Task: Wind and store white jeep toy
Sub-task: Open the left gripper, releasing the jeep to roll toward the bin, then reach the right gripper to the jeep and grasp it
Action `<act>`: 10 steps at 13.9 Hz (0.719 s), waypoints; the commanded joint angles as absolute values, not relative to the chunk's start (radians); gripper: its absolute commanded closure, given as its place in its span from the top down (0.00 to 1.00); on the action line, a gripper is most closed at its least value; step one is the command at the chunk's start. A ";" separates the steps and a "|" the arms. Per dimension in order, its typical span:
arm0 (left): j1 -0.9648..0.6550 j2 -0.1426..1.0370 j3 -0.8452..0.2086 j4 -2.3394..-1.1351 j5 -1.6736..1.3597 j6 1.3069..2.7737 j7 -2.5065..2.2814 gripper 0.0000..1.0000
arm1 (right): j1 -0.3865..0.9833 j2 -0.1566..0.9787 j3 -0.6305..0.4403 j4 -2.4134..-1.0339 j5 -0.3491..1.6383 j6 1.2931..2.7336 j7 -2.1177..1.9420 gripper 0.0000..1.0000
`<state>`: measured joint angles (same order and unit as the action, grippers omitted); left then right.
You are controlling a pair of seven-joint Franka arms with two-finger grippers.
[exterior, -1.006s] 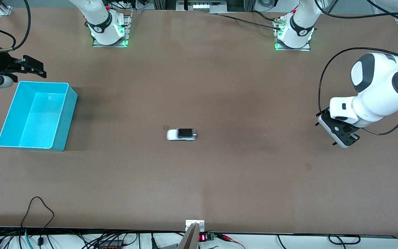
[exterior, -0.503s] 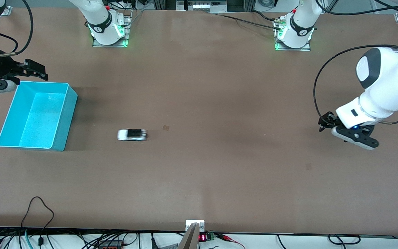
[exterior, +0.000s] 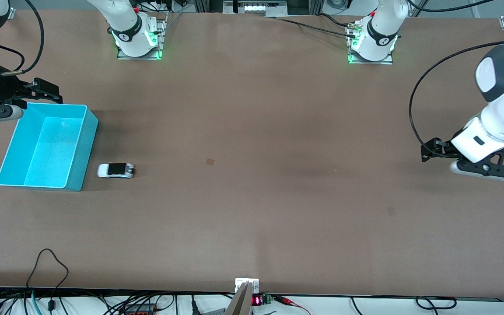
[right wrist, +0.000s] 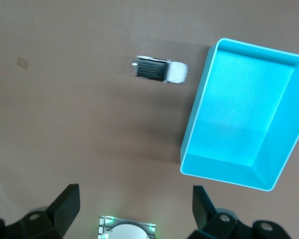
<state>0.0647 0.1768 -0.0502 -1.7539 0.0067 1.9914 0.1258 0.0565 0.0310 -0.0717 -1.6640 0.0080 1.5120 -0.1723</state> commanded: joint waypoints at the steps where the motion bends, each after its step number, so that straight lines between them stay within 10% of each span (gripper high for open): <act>1: 0.046 0.175 -0.006 -1.740 -0.043 1.968 0.118 1.00 | 0.057 0.066 -0.072 -1.654 0.006 1.502 -0.176 1.00; 10: 0.044 0.143 0.020 -1.704 -0.045 1.919 0.018 1.00 | 0.077 0.109 -0.071 -1.693 -0.002 1.477 -0.431 1.00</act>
<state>0.0642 0.1727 0.0004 -1.7227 -0.0257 1.9675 0.0424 0.0723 0.1079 -0.0694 -1.6685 0.0080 1.4546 -0.3382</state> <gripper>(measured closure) 0.000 0.000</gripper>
